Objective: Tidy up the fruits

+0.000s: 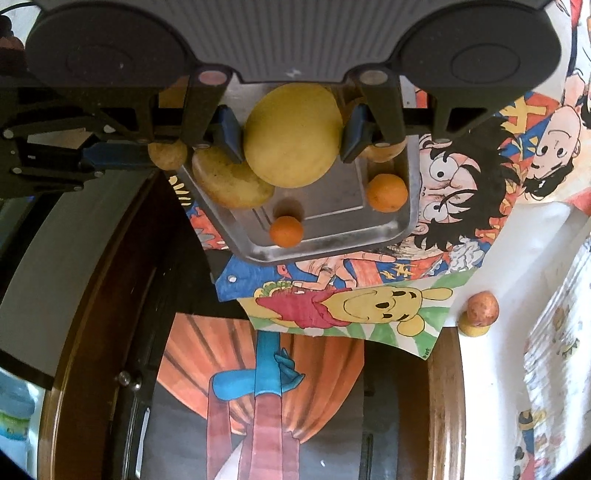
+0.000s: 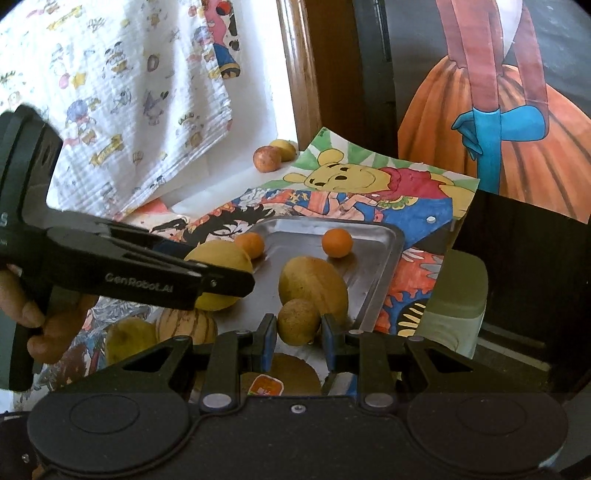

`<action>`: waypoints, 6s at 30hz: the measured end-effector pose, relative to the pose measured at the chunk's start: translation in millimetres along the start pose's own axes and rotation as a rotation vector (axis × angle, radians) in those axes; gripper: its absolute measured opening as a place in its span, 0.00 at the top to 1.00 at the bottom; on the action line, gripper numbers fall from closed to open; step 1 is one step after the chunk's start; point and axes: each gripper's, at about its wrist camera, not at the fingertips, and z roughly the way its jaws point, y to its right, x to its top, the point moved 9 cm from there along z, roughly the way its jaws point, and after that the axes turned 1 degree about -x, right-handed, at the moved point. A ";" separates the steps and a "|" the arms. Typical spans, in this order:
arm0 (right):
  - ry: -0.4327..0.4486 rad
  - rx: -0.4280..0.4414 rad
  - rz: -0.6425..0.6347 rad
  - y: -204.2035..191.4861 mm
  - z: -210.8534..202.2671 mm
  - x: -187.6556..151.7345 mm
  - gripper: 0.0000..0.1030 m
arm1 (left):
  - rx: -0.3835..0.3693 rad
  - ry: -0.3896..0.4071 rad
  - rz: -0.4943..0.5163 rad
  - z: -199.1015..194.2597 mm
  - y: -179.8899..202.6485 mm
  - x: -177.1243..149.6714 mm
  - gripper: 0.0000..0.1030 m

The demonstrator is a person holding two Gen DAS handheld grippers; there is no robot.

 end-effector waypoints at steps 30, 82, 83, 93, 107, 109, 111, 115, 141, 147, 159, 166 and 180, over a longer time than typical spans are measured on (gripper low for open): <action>-0.129 0.099 0.010 -0.3 25.4 -2.9 0.72 | -0.018 -0.088 0.033 27.6 2.9 -7.3 0.41; -0.005 -0.013 0.079 0.5 -11.9 4.2 0.28 | -0.005 0.044 -0.106 -26.2 -15.4 4.6 0.17; -0.001 -0.015 0.080 -0.4 -12.7 4.9 0.27 | -0.002 0.047 -0.110 -27.7 -16.6 4.3 0.14; 0.047 -0.078 0.104 -5.6 -21.2 7.4 0.02 | 0.067 0.120 -0.246 -51.5 -40.8 -4.4 0.01; 0.100 -0.107 0.107 -34.9 -39.0 -2.1 0.01 | 0.234 0.197 -0.341 -99.1 -63.8 -48.7 0.01; 0.107 -0.113 0.102 -39.6 -43.3 -4.6 0.01 | 0.247 0.205 -0.341 -106.6 -63.3 -55.8 0.01; 0.107 -0.123 0.099 -45.1 -47.8 -8.0 0.01 | 0.258 0.211 -0.345 -113.8 -62.0 -63.0 0.01; 0.111 -0.135 0.088 -57.0 -56.9 -14.9 0.01 | 0.270 0.235 -0.347 -130.1 -59.8 -76.0 0.01; 0.179 -0.273 0.081 -125.0 -119.2 -65.4 0.01 | 0.348 0.348 -0.382 -210.3 -75.2 -166.8 0.01; 0.168 -0.290 0.075 -132.2 -118.0 -73.0 0.01 | 0.379 0.349 -0.362 -217.7 -78.7 -178.5 0.01; 0.189 -0.313 0.044 -136.4 -116.2 -81.0 0.01 | 0.372 0.352 -0.321 -216.9 -73.1 -192.1 0.01; 0.228 -0.321 0.052 -134.1 -115.2 -89.3 0.01 | 0.387 0.382 -0.292 -218.0 -69.2 -195.3 0.01; 0.284 -0.304 0.056 -132.6 -111.2 -102.5 0.01 | 0.334 0.403 -0.281 -213.3 -65.4 -205.0 0.01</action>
